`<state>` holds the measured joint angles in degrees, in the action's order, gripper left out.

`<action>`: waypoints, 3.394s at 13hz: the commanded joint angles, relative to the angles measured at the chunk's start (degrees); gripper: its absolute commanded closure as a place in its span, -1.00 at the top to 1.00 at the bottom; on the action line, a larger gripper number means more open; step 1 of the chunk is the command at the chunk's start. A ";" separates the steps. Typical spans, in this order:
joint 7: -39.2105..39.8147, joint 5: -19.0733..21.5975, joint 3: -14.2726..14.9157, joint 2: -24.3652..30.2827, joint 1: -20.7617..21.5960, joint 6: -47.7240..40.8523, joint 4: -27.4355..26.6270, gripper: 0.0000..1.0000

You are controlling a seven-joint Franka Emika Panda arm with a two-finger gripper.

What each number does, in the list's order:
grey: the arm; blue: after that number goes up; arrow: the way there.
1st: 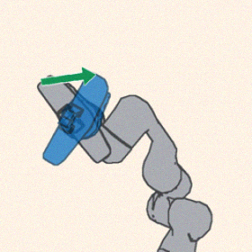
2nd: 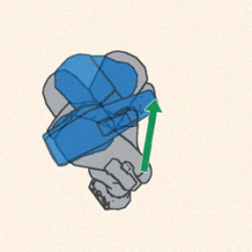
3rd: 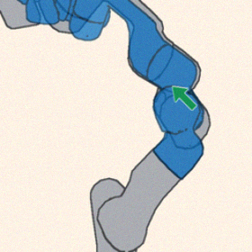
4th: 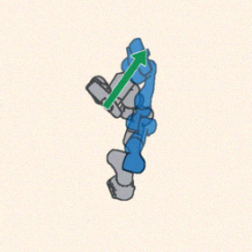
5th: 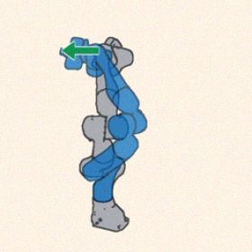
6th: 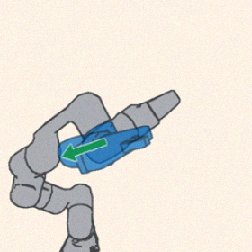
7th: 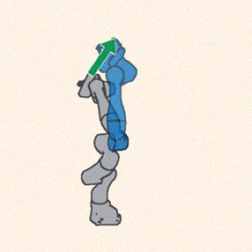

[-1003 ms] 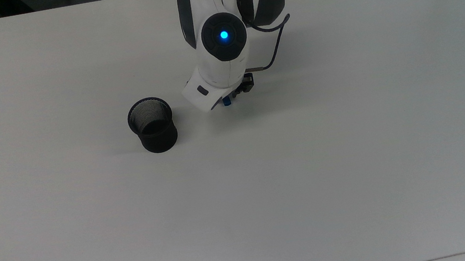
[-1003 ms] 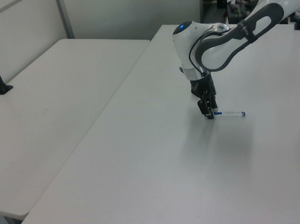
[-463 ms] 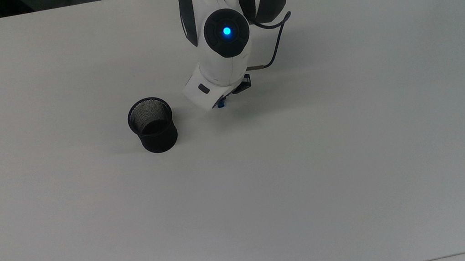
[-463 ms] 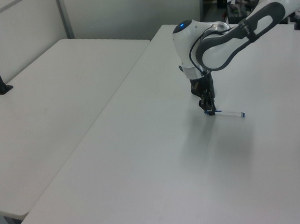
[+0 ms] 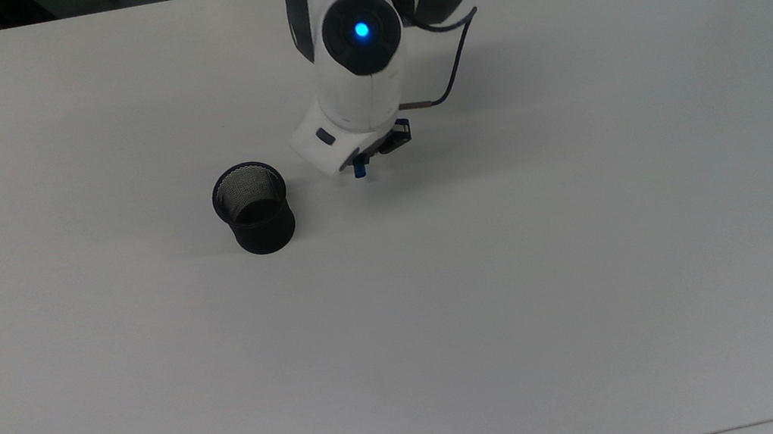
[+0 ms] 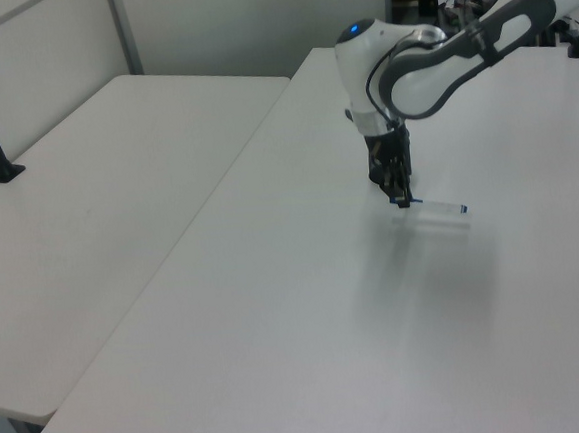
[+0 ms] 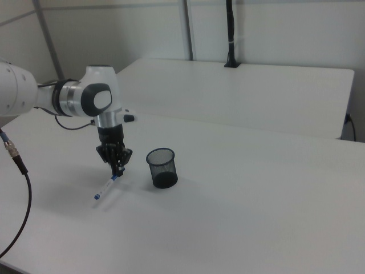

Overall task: Insert the marker
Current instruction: 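Lift the marker and carry it over the black mesh cup, then tilt the marker upright and lower it into the cup opening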

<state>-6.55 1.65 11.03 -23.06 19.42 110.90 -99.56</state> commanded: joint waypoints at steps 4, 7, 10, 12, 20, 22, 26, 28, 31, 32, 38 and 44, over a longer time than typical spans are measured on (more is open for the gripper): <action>-2.41 -0.07 0.31 10.39 -5.26 0.72 -0.56 -0.94; -2.59 0.20 0.31 14.34 -7.81 0.72 -0.29 -0.94; -7.65 0.64 0.31 15.94 -9.49 6.22 -0.37 -0.90; -13.55 -0.15 0.31 14.88 -9.23 12.30 -0.55 -0.89; -25.87 -11.65 0.31 6.54 -9.31 29.63 -0.29 -0.88; -25.97 -12.46 0.31 5.92 -9.49 30.77 -0.20 -0.89; -25.79 -12.46 0.22 6.00 -10.19 31.04 -0.20 -0.89; -25.35 -12.37 0.22 6.36 -10.28 30.96 -0.20 -0.89; -23.95 -11.85 0.22 7.23 -11.69 30.96 -0.11 -0.89; -23.34 -11.49 0.22 7.76 -11.86 30.87 -0.11 -0.89; -18.33 -11.49 0.22 8.29 -12.66 30.78 -0.20 -0.90; -10.51 -11.49 0.22 8.12 -13.36 30.78 -0.64 -0.91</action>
<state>-21.17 -9.50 11.36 -15.68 6.73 140.80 -98.90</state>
